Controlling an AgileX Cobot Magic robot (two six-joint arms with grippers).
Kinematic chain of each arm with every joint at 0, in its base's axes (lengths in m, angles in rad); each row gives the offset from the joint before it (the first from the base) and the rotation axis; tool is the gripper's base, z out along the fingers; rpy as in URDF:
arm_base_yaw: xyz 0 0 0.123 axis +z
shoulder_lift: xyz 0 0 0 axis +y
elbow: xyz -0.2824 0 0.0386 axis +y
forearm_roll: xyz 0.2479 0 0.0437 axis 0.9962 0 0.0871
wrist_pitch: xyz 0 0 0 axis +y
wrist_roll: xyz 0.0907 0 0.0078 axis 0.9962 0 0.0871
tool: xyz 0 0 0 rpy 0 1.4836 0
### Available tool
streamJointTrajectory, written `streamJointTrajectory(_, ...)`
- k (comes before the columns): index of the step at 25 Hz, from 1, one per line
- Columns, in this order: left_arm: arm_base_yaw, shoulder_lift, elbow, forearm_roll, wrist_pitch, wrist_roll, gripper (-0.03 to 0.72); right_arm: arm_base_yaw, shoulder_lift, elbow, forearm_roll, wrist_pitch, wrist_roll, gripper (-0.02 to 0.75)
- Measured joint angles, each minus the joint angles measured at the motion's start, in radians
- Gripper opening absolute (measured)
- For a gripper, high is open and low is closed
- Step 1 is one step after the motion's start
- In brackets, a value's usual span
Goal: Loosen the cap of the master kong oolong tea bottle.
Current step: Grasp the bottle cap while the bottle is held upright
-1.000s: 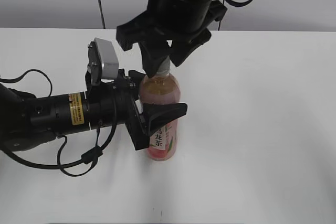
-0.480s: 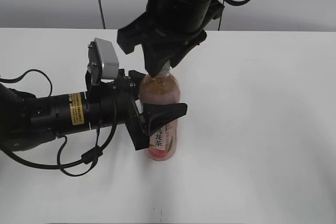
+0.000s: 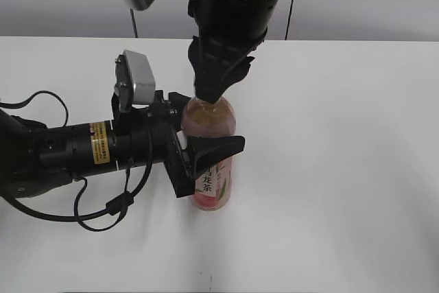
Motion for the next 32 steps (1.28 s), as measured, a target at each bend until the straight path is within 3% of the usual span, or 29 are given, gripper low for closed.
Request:
streamJointTrajectory(13, 0.000, 0.000, 0.000, 0.007, -0.002, 0.008, 0.456, -0.001, -0.003, -0.003, -0.003, 0.000, -0.636, 0.280)
streamJointTrajectory(22, -0.001, 0.000, 0.000, 0.008, -0.002, 0.011, 0.456, -0.001, -0.003, -0.005, -0.003, -0.002, -0.973, 0.280)
streamJointTrajectory(32, 0.000, 0.000, 0.000, 0.024, -0.005, 0.012, 0.456, -0.002, -0.003, -0.006, 0.032, -0.005, -1.591, 0.280)
